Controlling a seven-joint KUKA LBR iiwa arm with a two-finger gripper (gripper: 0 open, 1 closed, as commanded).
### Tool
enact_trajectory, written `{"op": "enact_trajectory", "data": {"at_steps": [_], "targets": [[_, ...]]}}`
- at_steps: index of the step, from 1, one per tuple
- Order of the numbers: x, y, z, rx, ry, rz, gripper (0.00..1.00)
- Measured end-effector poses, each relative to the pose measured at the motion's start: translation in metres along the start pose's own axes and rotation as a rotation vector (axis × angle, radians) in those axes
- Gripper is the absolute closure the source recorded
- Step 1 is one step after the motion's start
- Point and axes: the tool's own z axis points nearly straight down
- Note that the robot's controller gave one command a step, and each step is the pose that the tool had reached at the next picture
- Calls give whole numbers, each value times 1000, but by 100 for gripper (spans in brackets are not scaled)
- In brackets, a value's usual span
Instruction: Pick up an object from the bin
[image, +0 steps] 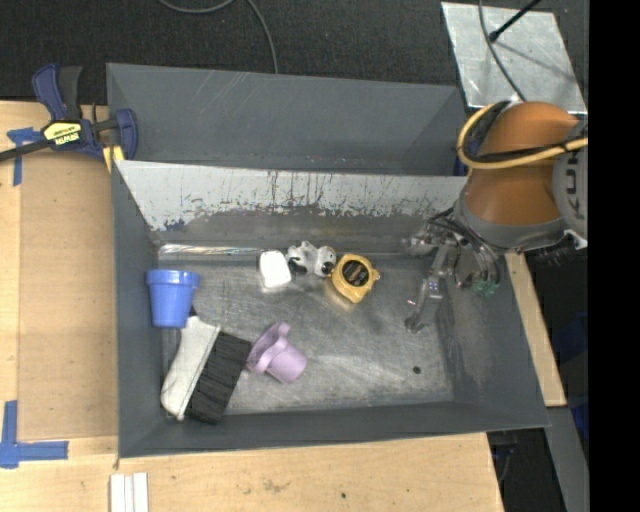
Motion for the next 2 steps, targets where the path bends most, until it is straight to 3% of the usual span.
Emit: {"op": "enact_trajectory", "data": {"at_steps": [1,2], "targets": [[-13,-10,74,-5,1,216,100],[-13,-9,74,-4,1,212,100]]}}
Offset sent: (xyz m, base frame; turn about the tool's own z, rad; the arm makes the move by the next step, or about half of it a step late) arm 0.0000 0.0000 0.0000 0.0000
